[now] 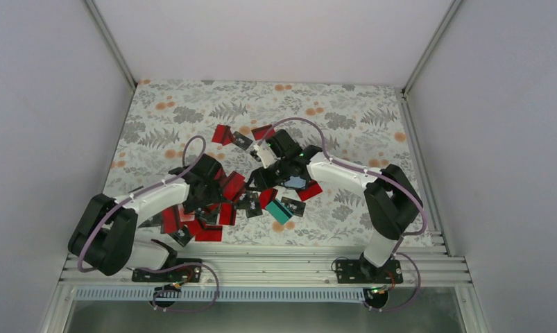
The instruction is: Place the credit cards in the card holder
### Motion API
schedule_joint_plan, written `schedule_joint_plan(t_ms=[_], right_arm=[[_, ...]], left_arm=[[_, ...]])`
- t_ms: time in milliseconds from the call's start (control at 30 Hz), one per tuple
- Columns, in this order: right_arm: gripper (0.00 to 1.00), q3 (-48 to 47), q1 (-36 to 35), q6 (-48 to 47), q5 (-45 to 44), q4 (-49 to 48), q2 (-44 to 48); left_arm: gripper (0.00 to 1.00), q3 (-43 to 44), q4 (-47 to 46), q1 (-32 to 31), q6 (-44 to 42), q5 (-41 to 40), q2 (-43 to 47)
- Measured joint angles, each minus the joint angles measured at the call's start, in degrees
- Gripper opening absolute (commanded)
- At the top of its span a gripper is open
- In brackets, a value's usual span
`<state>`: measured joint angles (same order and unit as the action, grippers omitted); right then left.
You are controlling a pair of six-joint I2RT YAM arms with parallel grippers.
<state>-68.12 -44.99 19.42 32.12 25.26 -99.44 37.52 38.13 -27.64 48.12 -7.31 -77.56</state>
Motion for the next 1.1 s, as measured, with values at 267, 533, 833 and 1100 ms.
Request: schedule_joint_plan(t_ms=[267,533,833,1100], right_arm=[[0.43,0.96,0.00,-1.01,-0.35,-0.63,0.00],[0.43,3.50,0.00,-2.45,-0.39,-1.53,0.00],[0.43,4.68,0.00,-4.39,-0.44,-1.68,0.00],[0.43,4.68,0.00,-6.01,-0.79,-1.60,0.00]], left_arm=[[0.82,4.17,3.23,-1.33,2.01,1.90,-1.62],[0.79,5.40,5.75,-1.75,4.63,1.92,-6.84],[0.59,7.21,5.55,-1.81,5.51,2.62,-9.60],[0.50,5.79,3.21,-1.99,6.19,1.75,-9.14]])
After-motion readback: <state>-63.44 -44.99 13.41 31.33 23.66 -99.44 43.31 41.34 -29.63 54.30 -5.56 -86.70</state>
